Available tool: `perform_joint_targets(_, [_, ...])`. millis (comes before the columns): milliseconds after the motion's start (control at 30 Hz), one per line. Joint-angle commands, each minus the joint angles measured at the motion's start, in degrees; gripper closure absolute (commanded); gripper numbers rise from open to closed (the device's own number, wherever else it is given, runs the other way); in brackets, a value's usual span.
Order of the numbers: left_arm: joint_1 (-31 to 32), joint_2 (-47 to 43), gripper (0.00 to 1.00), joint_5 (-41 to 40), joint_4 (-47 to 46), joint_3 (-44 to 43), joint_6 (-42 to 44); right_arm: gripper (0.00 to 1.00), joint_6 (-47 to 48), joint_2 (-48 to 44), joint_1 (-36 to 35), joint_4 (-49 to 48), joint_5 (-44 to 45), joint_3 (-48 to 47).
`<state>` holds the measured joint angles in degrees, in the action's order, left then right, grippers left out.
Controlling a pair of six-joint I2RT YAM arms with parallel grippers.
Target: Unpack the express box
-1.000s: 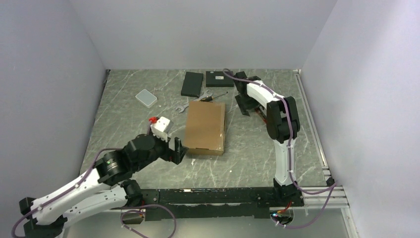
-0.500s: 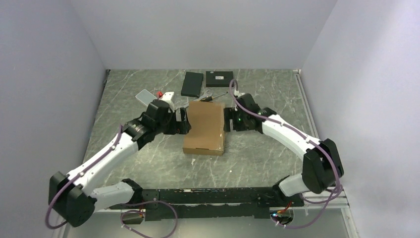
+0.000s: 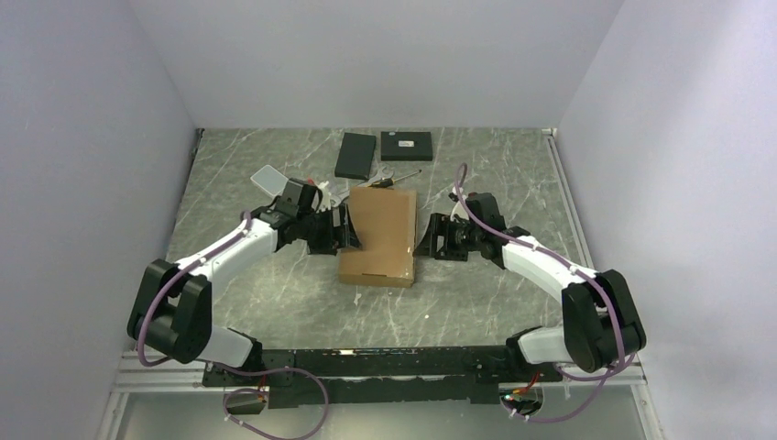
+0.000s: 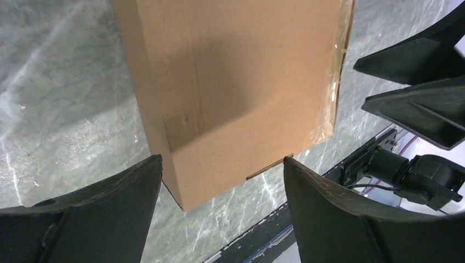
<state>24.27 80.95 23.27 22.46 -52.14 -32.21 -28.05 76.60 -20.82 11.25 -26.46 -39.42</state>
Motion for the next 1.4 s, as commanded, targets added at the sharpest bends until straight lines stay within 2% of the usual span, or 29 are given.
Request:
perform_joint_targets(0, [-0.35,-0.15,0.17,1.46,-1.71,1.54,0.14,0.22,0.54,0.81,0.08,-6.49,-5.09,0.58])
perform_joint_targets(67, [-0.37,-0.51,0.21,0.48,-1.74,2.5,0.22,0.23,-0.11,0.92,0.08,-7.6,-4.84,1.41])
perform_joint_targets(333, [-0.37,0.01,0.33,-0.52,-2.58,4.96,0.84,0.42,-0.42,3.83,0.08,-8.63,-6.4,2.43])
perform_joint_targets(567, [-0.37,0.84,0.36,-1.82,-3.43,6.39,0.92,0.43,-0.72,3.52,0.09,-9.13,-7.22,4.13])
perform_joint_targets(833, [-0.37,1.91,0.38,-1.79,-4.75,7.74,-0.08,0.39,-1.0,2.85,-0.81,-9.29,-7.81,4.4])
perform_joint_targets(1033, [-0.37,2.68,0.41,-3.09,-4.06,7.84,-0.71,0.39,-0.51,3.58,-1.87,-7.87,-5.22,4.44])
perform_joint_targets(1267, [-0.37,6.39,0.54,-10.44,2.99,5.45,-2.51,0.4,0.5,1.43,-2.03,-4.56,-1.76,6.04])
perform_joint_targets(1367, [-0.37,8.28,0.61,-11.23,3.7,5.27,-3.03,0.41,0.1,1.19,-2.03,-5.13,-1.25,7.58])
